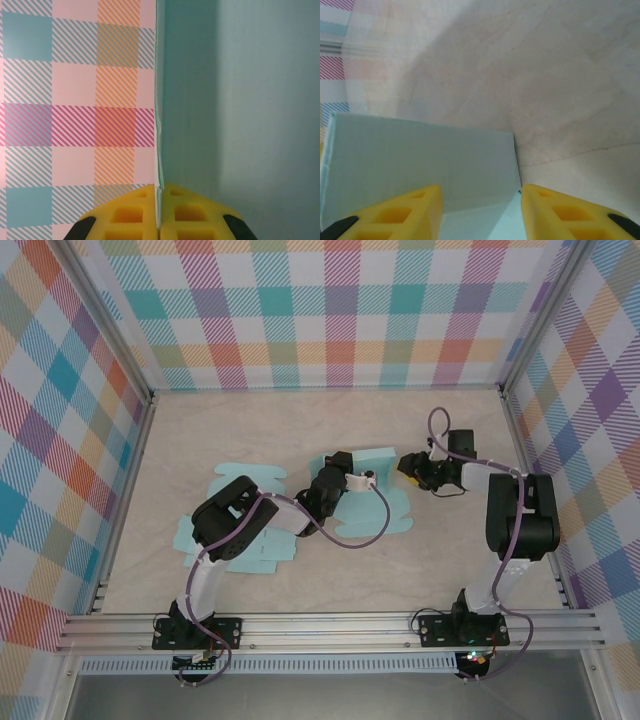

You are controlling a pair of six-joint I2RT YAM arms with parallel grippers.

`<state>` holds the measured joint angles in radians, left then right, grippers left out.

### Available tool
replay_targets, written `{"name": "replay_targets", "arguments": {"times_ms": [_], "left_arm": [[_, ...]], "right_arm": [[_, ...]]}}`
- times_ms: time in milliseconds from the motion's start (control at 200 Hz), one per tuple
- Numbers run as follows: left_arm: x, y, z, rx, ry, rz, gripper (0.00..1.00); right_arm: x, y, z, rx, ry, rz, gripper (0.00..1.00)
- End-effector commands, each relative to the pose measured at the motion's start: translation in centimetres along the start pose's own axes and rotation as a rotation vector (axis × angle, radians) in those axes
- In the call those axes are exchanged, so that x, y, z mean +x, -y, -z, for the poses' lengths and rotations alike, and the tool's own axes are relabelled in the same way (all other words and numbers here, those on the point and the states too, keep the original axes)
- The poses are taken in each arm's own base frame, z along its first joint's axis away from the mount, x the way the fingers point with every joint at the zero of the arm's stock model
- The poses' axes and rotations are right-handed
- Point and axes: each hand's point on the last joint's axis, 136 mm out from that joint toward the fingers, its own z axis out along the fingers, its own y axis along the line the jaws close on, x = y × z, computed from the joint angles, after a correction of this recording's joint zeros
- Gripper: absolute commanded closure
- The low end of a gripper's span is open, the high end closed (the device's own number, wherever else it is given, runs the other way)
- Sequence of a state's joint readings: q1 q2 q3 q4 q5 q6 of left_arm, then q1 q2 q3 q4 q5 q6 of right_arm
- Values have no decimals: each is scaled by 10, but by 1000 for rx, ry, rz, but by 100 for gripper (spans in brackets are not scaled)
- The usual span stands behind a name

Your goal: Fold the paper box

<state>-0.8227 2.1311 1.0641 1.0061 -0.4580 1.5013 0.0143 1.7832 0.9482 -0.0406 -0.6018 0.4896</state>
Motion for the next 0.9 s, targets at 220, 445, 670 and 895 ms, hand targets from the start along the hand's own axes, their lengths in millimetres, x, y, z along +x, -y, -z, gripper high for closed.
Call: {"name": "replay_targets", "arguments": {"times_ms": [220, 445, 670, 895], "left_arm": [[-2, 32, 4, 65, 17, -58, 95], [-3, 34, 5, 70, 27, -66, 95], [-8, 36, 8, 76, 46, -68, 95], [-7, 37, 8, 78, 45, -67, 95]], "right_arm": [[15, -14, -2, 29, 25, 143, 54], [9, -22, -11, 67, 67, 242, 52], [1, -29, -20, 74, 130, 348, 53], [6, -36, -21, 29, 167, 405, 53]]}}
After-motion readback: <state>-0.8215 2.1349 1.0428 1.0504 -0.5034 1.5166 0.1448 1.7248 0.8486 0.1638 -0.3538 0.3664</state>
